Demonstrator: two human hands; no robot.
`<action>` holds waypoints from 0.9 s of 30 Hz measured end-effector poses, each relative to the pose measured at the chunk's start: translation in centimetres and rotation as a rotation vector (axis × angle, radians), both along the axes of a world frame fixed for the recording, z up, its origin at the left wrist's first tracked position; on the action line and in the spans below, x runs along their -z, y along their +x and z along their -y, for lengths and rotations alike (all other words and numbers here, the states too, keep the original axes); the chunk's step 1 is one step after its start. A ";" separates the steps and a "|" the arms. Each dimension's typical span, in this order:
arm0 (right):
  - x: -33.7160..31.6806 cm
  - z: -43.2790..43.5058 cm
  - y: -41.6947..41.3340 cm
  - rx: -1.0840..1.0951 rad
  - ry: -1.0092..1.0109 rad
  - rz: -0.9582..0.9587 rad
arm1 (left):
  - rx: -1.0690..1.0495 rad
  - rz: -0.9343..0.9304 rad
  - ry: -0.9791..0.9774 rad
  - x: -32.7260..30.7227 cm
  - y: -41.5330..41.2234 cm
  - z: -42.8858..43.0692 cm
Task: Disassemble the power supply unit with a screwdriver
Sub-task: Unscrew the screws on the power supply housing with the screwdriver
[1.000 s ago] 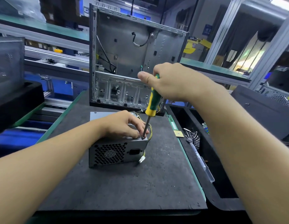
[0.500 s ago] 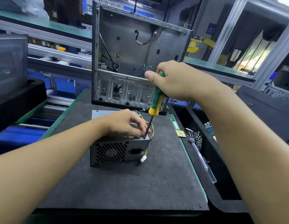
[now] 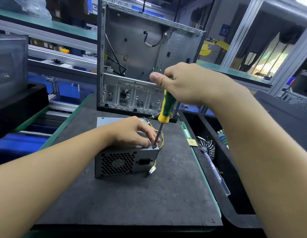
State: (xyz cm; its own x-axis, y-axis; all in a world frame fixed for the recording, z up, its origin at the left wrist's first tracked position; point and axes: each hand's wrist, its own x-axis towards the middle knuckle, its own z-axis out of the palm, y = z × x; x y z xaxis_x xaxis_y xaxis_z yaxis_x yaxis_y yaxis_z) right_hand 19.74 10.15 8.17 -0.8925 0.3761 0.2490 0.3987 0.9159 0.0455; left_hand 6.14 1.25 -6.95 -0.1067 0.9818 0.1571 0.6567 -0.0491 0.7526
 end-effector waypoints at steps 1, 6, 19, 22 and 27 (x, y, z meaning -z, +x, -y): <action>0.0 -0.1 0.0 -0.007 0.015 -0.006 | 0.001 0.003 -0.001 0.0 0.0 0.0; -0.8 0.4 0.8 -0.135 -0.109 0.098 | 0.027 0.015 0.011 0.0 -0.1 0.1; -0.8 0.4 0.8 -0.090 -0.062 0.103 | 0.052 -0.013 0.022 0.4 -0.6 -0.2; -1.3 0.7 1.5 -0.128 -0.129 0.136 | 0.047 -0.010 0.024 0.5 -0.6 -0.3; -0.3 0.6 0.7 -0.028 -0.113 0.059 | 0.028 0.018 0.019 0.3 -0.4 -0.3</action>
State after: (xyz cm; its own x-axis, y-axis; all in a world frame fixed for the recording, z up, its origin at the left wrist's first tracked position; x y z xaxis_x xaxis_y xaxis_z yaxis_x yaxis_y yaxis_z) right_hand 20.47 9.57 8.46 -0.9148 0.3739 0.1529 0.3730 0.9271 -0.0360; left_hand 5.72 1.57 -7.25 -0.0822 0.9813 0.1740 0.6412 -0.0816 0.7630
